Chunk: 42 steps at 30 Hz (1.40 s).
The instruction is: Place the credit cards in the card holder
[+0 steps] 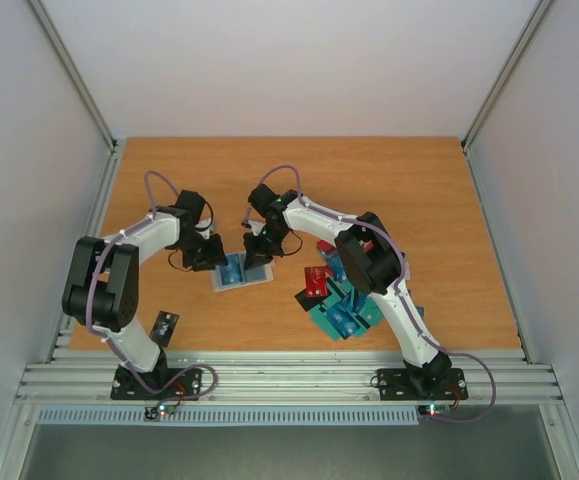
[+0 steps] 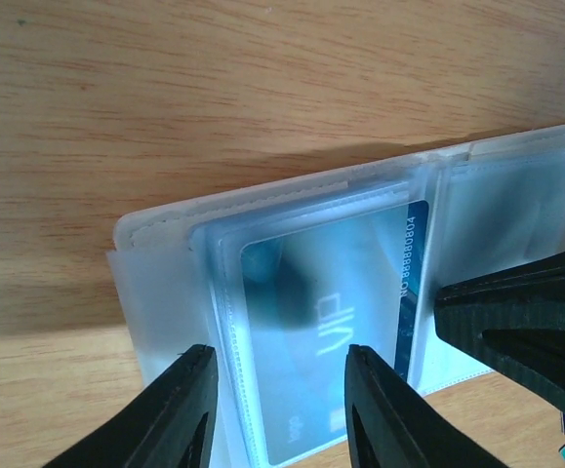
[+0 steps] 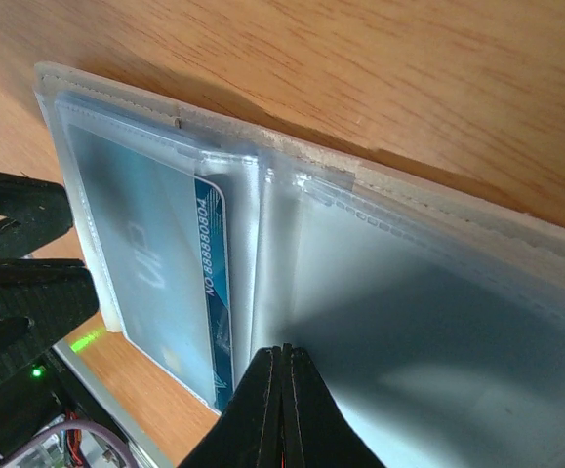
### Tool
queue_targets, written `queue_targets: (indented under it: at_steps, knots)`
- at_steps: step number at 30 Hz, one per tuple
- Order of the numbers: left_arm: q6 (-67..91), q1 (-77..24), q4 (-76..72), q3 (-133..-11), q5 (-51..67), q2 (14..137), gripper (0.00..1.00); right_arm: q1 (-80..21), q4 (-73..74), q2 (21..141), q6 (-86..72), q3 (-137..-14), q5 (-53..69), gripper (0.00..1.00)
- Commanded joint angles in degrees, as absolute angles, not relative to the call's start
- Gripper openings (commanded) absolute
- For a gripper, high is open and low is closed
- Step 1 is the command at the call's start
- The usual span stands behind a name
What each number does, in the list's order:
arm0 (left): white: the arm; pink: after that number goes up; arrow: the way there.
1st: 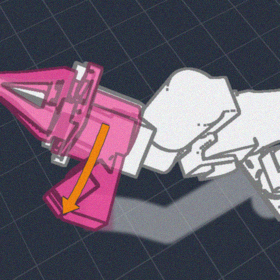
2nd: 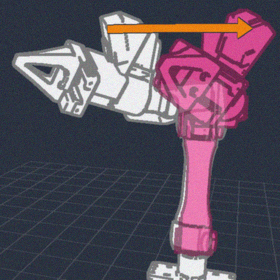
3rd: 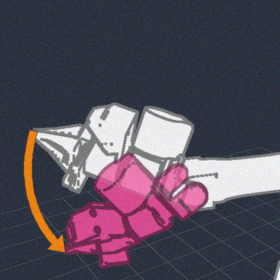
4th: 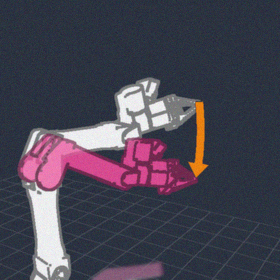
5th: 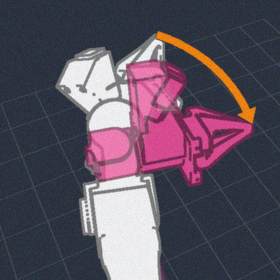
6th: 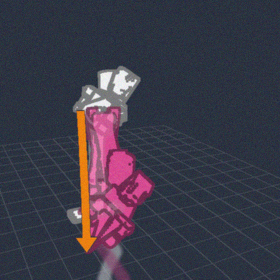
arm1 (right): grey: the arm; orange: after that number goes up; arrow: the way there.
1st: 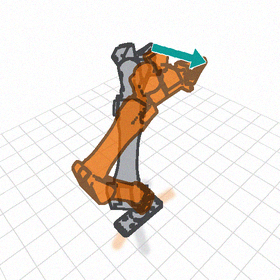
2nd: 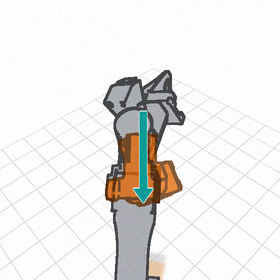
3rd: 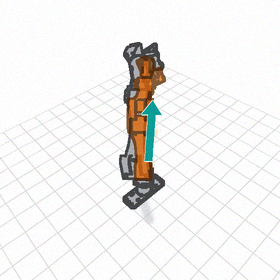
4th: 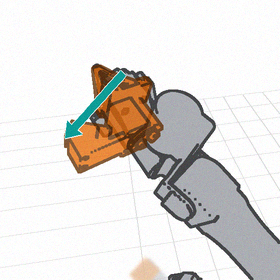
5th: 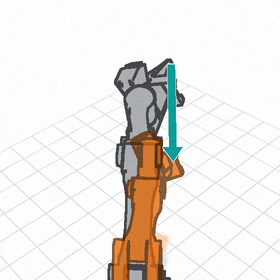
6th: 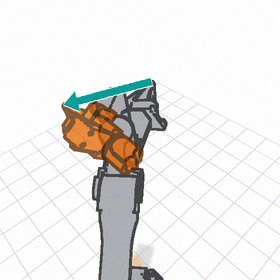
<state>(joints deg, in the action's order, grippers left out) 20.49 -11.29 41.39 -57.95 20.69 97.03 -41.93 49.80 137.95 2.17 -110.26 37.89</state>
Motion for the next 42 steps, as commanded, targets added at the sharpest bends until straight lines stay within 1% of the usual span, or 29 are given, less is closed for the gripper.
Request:
queue_targets:
  at_steps: [1, 6, 10, 13, 18, 29, 36, 42]
  knots:
    - [19.17, -11.40, 40.16, -57.52, 21.13, 98.72, 0.39, -41.78, 50.08, 139.57, 1.82, -109.07, 37.53, 0.01]
    - [19.16, -11.41, 39.58, -58.26, 22.86, 100.55, 0.40, -41.81, 50.27, 139.50, 1.96, -108.85, 37.53, 0.01]
    - [19.56, -11.42, 36.72, -57.93, 27.58, 101.15, 0.40, -41.84, 50.44, 139.56, 2.32, -108.71, 37.44, 0.01]
    - [20.27, -11.36, 36.02, -58.00, 28.77, 101.26, 0.40, -41.85, 50.73, 139.50, 2.54, -108.59, 37.29, 0.01]
    - [20.85, -11.51, 37.42, -59.04, 27.94, 100.22, 0.40, -41.88, 51.06, 139.31, 2.91, -108.49, 36.94, 0.01]
    - [18.49, -12.20, 47.44, -63.53, 21.68, 99.24, 0.40, -41.83, 50.87, 138.88, 2.56, -108.69, 36.63, 0.01]
    - [18.92, -12.69, 44.56, -62.58, 23.70, 99.40, 0.40, -41.89, 50.76, 138.96, 2.50, -108.72, 37.18, 0.01]
    - [20.04, -14.14, 44.94, -64.87, 23.94, 99.21, 0.40, -41.84, 50.86, 138.83, 2.21, -108.84, 37.28, 0.01]
